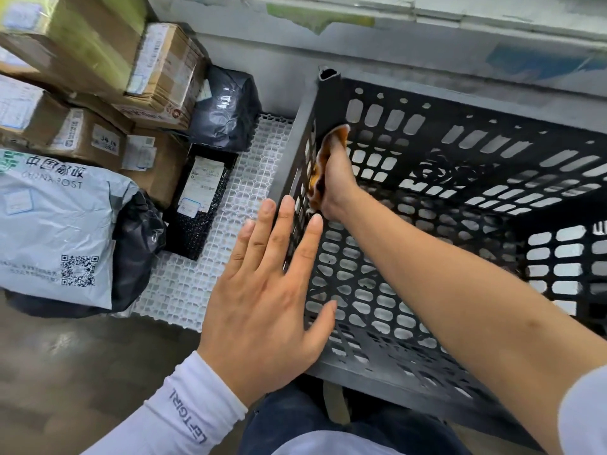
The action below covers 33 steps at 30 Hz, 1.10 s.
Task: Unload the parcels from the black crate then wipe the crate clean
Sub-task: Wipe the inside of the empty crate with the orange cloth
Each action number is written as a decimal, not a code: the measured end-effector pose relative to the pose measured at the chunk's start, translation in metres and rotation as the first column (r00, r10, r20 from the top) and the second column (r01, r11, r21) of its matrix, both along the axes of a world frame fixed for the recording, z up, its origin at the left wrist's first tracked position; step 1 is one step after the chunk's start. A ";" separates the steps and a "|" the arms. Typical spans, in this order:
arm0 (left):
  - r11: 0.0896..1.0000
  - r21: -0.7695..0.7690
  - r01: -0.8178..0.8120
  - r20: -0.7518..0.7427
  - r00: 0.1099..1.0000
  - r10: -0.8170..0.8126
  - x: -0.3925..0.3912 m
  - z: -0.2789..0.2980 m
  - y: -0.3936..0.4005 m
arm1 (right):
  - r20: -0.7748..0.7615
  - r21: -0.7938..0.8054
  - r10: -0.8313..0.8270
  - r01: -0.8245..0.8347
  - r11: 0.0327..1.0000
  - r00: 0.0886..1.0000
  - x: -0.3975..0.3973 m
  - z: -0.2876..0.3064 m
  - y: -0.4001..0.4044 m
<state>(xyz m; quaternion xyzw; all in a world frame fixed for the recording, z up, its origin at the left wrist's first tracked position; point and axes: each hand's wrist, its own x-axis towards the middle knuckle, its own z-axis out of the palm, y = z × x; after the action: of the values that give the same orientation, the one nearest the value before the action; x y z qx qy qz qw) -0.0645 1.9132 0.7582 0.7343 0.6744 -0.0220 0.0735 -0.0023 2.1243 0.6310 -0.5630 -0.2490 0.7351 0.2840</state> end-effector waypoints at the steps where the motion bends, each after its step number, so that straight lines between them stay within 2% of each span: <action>1: 1.000 0.000 -0.001 0.000 1.000 0.001 0.000 0.000 0.000 | 0.008 -0.010 -0.015 0.015 1.000 1.000 0.000 -0.007 -0.001; 4: 1.000 0.000 -0.004 0.003 1.000 0.004 0.000 0.001 0.001 | 0.008 -0.041 -0.030 0.031 0.999 1.000 -0.001 -0.017 -0.003; 6: 1.000 -0.003 -0.004 -0.001 1.000 0.004 0.001 0.001 0.001 | 0.007 -0.037 -0.036 0.036 0.999 0.999 -0.002 0.000 -0.008; 11: 1.000 -0.005 -0.002 0.011 1.000 0.002 0.002 0.003 0.000 | -0.030 -0.032 0.031 -0.032 0.999 0.999 0.005 0.002 -0.002; 14: 1.000 -0.007 -0.014 0.032 0.999 0.014 0.002 0.005 0.000 | 0.015 -0.067 0.109 -0.107 0.992 0.994 0.007 0.013 0.001; 17: 1.000 -0.007 -0.013 0.039 0.999 0.014 0.002 0.006 0.000 | 0.044 -0.079 0.114 -0.110 0.991 0.992 0.012 0.028 0.002; 19: 1.000 -0.006 -0.008 0.040 0.999 0.008 0.001 0.006 0.000 | -0.009 -0.035 0.132 -0.133 0.991 0.991 0.013 0.035 0.004; 22: 1.000 0.012 -0.011 0.048 0.999 0.010 0.001 0.005 0.000 | -0.005 0.055 0.180 -0.179 0.982 0.984 0.015 0.049 0.006; 28: 0.998 0.028 -0.057 0.067 0.996 0.055 0.000 0.002 -0.001 | -0.025 0.069 0.165 -0.163 0.984 0.986 0.015 0.065 0.008; 33: 0.997 0.033 -0.072 0.068 0.995 0.070 0.000 0.000 0.000 | -0.021 0.112 0.135 -0.132 0.985 0.991 0.011 0.052 0.006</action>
<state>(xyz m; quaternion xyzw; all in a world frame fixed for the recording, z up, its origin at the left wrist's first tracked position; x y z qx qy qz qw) -0.0643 1.9133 0.7582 0.7114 0.6976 0.0173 0.0836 0.0091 2.1300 0.6827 -0.5181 -0.3223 0.7455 0.2681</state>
